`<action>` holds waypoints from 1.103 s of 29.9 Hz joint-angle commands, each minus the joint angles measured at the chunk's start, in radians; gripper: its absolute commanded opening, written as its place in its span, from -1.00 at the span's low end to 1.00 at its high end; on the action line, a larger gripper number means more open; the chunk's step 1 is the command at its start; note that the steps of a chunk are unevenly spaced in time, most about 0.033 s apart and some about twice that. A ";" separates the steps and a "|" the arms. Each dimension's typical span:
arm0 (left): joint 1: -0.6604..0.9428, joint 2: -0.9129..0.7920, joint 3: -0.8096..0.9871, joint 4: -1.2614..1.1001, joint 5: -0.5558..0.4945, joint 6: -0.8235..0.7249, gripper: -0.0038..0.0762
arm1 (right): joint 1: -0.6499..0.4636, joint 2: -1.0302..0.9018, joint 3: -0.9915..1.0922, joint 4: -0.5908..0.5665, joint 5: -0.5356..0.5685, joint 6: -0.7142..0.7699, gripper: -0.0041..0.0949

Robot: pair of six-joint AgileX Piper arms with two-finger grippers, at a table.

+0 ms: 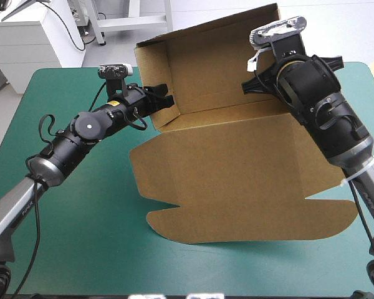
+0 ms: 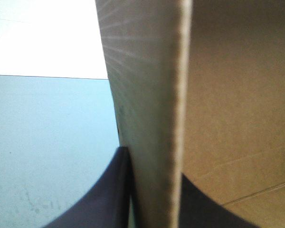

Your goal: Fold the box

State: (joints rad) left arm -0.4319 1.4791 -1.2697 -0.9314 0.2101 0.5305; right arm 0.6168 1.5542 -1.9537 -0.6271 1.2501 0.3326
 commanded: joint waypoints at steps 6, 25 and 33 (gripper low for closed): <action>-0.026 -0.059 -0.069 0.264 0.119 -0.234 -0.92 | -0.048 0.043 -0.024 0.172 -0.004 -0.012 -0.92; -0.026 0.273 -0.553 0.882 0.904 -0.734 -0.92 | -0.262 0.158 0.220 0.605 -0.004 -0.148 -0.92; -0.026 0.368 -0.608 0.942 0.982 -0.773 -0.92 | -0.313 0.249 0.230 0.705 -0.004 -0.208 -0.92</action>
State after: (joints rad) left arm -0.4495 1.8878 -1.8316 0.0099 1.2031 -0.2509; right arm 0.3131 1.8257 -1.7037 0.0751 1.2326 0.1801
